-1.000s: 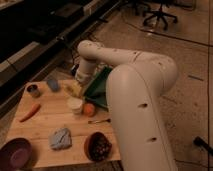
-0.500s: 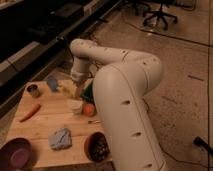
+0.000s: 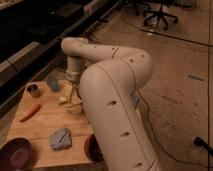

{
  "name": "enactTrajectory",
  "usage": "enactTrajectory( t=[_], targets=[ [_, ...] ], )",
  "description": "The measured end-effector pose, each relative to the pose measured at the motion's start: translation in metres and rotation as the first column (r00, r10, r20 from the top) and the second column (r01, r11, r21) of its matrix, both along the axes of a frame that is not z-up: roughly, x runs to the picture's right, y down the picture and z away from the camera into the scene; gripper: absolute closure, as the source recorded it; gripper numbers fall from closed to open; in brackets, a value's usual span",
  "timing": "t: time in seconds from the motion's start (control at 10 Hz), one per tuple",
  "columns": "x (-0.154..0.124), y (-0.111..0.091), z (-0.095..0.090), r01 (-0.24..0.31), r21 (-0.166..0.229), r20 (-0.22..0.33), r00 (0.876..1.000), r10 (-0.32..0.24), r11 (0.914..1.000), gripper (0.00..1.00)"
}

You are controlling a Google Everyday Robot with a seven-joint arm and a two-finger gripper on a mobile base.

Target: Place banana in paper cup

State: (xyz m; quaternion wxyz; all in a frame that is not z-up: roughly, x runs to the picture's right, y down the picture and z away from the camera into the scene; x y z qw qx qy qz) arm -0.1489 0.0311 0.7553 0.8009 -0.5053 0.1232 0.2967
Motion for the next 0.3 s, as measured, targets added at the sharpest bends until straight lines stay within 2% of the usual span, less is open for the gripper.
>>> enactTrajectory(
  t=[0.3],
  targets=[
    [0.025,-0.002,-0.01,-0.021,-0.004,-0.084,0.996,0.021,0.9998,0.2]
  ],
)
